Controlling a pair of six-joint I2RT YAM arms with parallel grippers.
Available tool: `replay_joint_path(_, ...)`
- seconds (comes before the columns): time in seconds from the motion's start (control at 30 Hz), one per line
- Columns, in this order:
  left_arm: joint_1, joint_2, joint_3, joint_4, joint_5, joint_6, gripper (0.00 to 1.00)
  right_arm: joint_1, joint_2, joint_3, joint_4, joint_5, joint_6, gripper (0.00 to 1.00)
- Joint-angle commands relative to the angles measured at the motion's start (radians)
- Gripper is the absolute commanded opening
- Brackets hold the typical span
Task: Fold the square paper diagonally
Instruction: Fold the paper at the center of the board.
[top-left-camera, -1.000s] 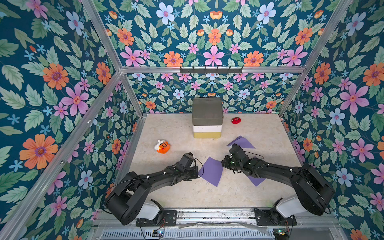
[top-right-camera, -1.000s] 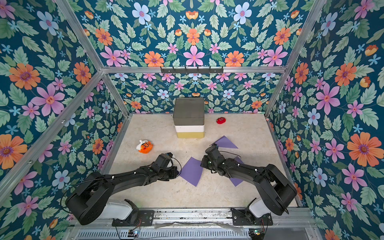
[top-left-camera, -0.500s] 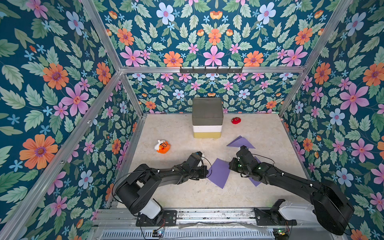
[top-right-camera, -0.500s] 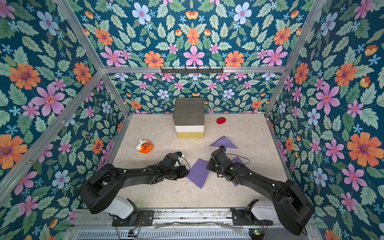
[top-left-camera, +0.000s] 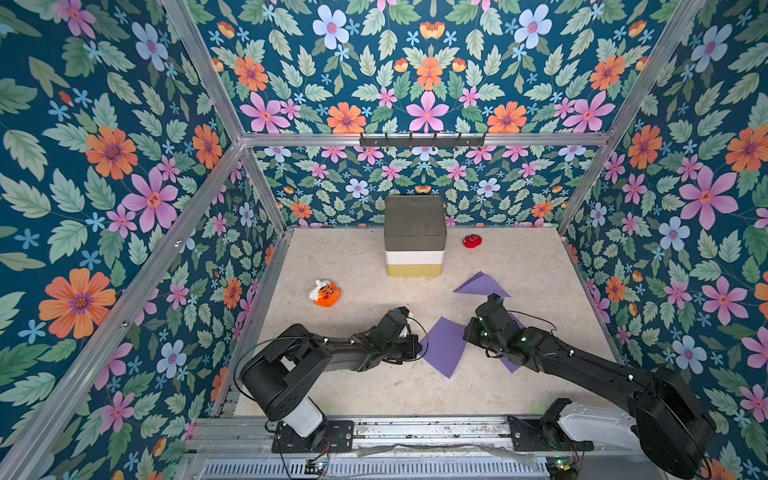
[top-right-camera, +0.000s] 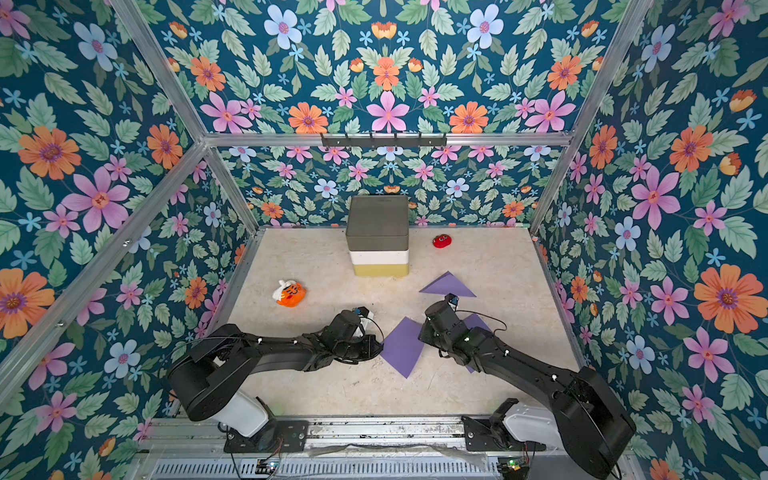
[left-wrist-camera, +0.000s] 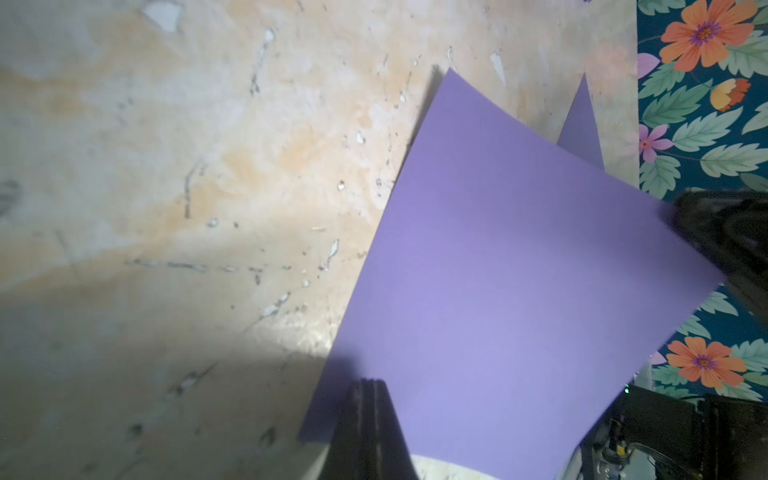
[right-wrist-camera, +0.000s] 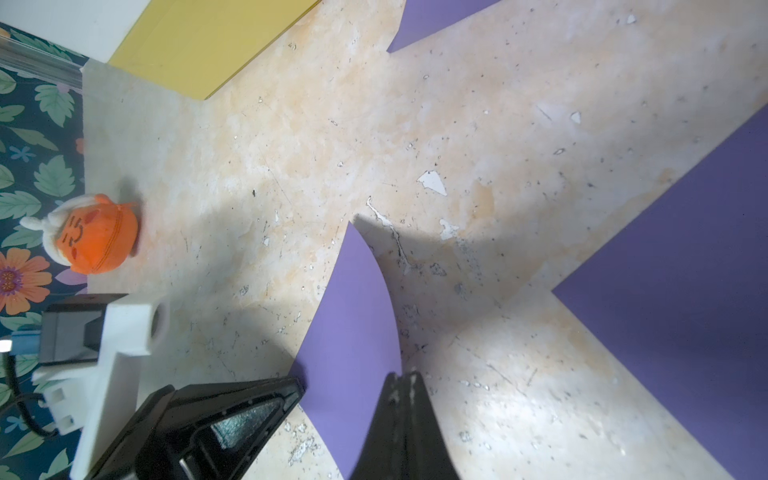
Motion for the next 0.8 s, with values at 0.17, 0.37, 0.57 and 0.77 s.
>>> replay_joint_path(0.17, -0.001, -0.026, -0.001, -0.030, -0.080, 0.028, 0.00, 0.001, 0.000, 0.000, -0.008, 0.017, 0.006, 0.00)
replay_joint_path(0.37, 0.000, -0.032, -0.010, -0.027, -0.081, 0.027, 0.00, 0.001, 0.003, -0.005, -0.007, 0.018, 0.008, 0.00)
replay_joint_path(0.57, 0.000, -0.022, -0.013, -0.023, -0.085, 0.029, 0.00, 0.002, 0.003, -0.008, 0.000, 0.013, 0.010, 0.00)
replay_joint_path(0.77, 0.000, -0.002, -0.011, -0.030, -0.104, 0.033, 0.00, 0.001, 0.002, -0.007, 0.025, -0.015, 0.020, 0.00)
